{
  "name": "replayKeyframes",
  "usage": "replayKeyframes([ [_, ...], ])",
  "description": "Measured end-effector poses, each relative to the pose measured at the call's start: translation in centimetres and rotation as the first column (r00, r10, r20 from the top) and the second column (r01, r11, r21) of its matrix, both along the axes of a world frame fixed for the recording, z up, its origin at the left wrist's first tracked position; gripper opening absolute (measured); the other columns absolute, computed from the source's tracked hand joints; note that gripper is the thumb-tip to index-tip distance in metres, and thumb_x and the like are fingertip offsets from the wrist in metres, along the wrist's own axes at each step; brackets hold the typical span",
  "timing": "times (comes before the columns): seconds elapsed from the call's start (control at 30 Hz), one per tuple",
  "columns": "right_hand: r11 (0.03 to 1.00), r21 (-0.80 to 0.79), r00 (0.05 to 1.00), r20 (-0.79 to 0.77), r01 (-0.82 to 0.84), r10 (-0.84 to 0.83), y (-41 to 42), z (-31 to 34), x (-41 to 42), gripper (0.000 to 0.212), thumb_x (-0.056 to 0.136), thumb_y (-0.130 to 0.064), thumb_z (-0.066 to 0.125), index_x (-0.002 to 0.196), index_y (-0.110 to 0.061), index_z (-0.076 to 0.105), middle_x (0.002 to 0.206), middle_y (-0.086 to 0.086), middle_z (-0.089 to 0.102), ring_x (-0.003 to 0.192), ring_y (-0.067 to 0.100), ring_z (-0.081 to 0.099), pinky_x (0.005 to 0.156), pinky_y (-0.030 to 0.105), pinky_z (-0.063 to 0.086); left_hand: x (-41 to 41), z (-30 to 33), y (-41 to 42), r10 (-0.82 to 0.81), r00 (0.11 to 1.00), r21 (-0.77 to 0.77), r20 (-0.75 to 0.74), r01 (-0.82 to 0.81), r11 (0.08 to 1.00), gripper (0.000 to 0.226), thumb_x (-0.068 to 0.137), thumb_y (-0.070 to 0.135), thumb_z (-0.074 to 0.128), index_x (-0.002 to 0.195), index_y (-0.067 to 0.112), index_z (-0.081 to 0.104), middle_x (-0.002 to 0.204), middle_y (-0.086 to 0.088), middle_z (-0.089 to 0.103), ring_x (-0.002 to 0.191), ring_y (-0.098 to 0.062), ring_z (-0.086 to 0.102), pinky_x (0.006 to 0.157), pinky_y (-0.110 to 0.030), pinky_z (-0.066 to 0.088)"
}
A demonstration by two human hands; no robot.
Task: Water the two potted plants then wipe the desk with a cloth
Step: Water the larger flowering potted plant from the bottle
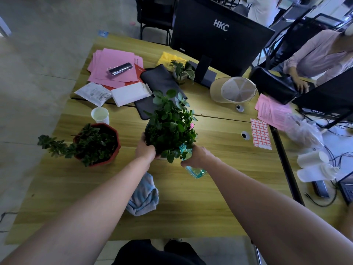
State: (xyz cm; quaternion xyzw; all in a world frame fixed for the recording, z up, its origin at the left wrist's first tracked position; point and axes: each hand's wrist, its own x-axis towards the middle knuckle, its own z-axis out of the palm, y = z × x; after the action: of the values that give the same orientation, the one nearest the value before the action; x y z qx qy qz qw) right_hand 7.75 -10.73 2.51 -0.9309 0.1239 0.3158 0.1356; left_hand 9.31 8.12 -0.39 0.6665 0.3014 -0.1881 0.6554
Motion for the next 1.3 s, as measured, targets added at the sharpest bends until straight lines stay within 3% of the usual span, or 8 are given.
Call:
replayKeyframes([
  [0.23,1.000,-0.010,1.000,-0.001,-0.010,0.010,-0.1,-0.1,0.0,0.082,0.075,-0.047,0.080,0.144,-0.024,0.040,0.126,0.009,0.059,0.111,0.029,0.058,0.090,0.039,0.051,0.2,-0.5,0.0,-0.006,1.000,-0.012,-0.003,0.006,1.000,0.074,0.096,-0.008,0.033,0.156,0.035,0.027,0.151,-0.008,0.046,0.123,-0.035,0.057,0.051,-0.025,0.057],
  [0.7,1.000,-0.004,1.000,0.008,0.006,-0.006,0.1,-0.4,0.1,0.084,0.074,-0.047,0.080,0.143,-0.023,0.040,0.130,0.008,0.058,0.111,0.029,0.058,0.091,0.040,0.051,0.1,-0.6,0.0,-0.009,1.000,-0.010,0.008,0.009,1.000,0.075,0.095,-0.007,0.032,0.157,0.034,0.025,0.152,-0.005,0.045,0.125,-0.033,0.056,0.062,-0.029,0.058],
  [0.87,1.000,-0.005,1.000,0.010,0.007,-0.007,0.0,-0.5,0.1,0.083,0.073,-0.047,0.080,0.142,-0.023,0.041,0.127,0.008,0.059,0.109,0.030,0.059,0.090,0.040,0.052,0.2,-0.8,0.0,-0.006,1.000,-0.038,0.004,0.006,0.999,0.075,0.096,-0.007,0.033,0.157,0.035,0.024,0.153,-0.006,0.044,0.124,-0.032,0.056,0.051,-0.023,0.056],
  [1.07,1.000,-0.005,1.000,0.011,0.007,-0.007,0.0,-0.6,0.2,0.086,0.072,-0.048,0.081,0.144,-0.024,0.041,0.129,0.008,0.058,0.111,0.030,0.059,0.091,0.041,0.052,0.2,-1.0,0.0,-0.015,1.000,-0.008,0.000,0.015,1.000,0.074,0.096,-0.007,0.032,0.157,0.034,0.025,0.152,-0.006,0.045,0.123,-0.033,0.056,0.047,-0.021,0.055],
  [1.23,1.000,0.000,1.000,0.013,0.005,-0.005,-0.1,-0.8,0.2,0.086,0.073,-0.047,0.081,0.145,-0.024,0.039,0.129,0.008,0.058,0.110,0.030,0.059,0.088,0.039,0.052,0.3,-1.1,0.1,-0.017,1.000,0.000,0.005,0.017,1.000,0.074,0.095,-0.006,0.032,0.157,0.035,0.024,0.152,-0.006,0.046,0.126,-0.032,0.055,0.070,-0.032,0.059],
  [1.3,1.000,0.004,1.000,0.018,0.004,-0.004,-0.2,-0.9,0.2,0.086,0.073,-0.046,0.081,0.145,-0.024,0.039,0.129,0.008,0.058,0.110,0.030,0.059,0.087,0.038,0.051,0.2,-1.1,0.1,-0.015,1.000,-0.006,0.003,0.015,1.000,0.074,0.096,-0.006,0.032,0.157,0.035,0.024,0.152,-0.006,0.046,0.124,-0.032,0.057,0.069,-0.032,0.059],
])
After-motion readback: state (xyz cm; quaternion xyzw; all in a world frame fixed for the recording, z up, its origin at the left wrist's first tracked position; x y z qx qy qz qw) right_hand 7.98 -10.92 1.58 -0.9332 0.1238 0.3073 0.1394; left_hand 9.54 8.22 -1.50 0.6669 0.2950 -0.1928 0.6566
